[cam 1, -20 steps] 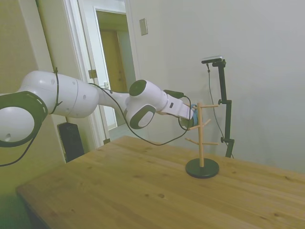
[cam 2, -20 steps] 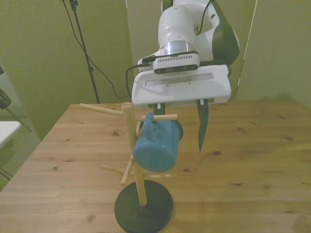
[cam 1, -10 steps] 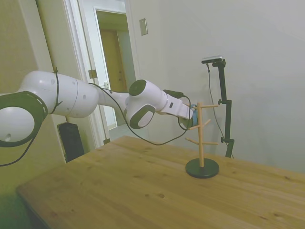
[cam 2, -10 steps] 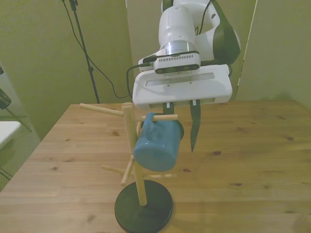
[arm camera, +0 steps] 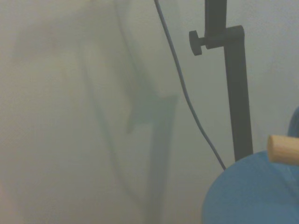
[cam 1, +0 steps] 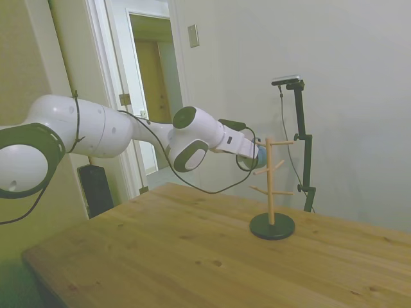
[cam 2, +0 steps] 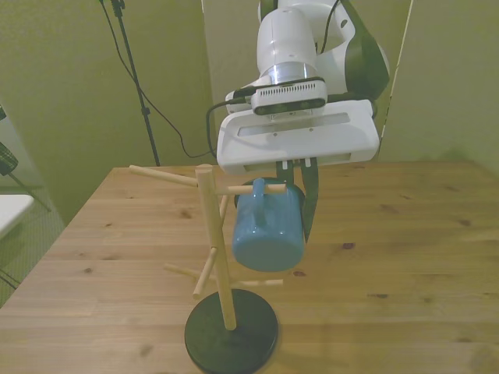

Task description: Unload the mug

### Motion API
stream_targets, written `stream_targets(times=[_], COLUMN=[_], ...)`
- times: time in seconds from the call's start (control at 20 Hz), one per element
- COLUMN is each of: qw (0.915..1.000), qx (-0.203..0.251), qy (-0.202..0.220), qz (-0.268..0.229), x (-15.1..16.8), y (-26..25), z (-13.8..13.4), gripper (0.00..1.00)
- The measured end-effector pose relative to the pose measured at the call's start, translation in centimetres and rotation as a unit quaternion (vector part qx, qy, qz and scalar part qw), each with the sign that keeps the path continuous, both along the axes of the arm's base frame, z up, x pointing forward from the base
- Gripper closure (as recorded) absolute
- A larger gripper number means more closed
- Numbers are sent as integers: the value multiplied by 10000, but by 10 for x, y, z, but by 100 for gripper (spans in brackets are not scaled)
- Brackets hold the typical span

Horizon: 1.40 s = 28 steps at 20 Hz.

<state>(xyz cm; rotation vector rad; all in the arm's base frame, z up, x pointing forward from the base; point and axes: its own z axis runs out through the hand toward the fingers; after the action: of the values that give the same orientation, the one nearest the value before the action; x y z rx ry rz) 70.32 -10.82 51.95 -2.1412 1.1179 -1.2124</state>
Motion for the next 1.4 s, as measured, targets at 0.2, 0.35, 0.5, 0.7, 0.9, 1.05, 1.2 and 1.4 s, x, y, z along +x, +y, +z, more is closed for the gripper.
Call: stream_targets(times=[0.2,0.35,0.5,0.7,0.9,1.05,1.2,1.4], qw=[9999,9999,9997,9987,9971,9958,9947,9921], qx=[8,6,-30,-150,-297,-377,-447,-613], qy=[-108,-102,-78,-74,-107,-110,59,361], qz=[95,137,232,471,698,833,923,1034], x=[-1,0,2,4,2,-4,-14,-39], y=[4,8,16,32,53,68,73,74], z=[5,5,1,-1,-11,-23,-43,-69], gripper=[100,100,100,100,100,100,100,100])
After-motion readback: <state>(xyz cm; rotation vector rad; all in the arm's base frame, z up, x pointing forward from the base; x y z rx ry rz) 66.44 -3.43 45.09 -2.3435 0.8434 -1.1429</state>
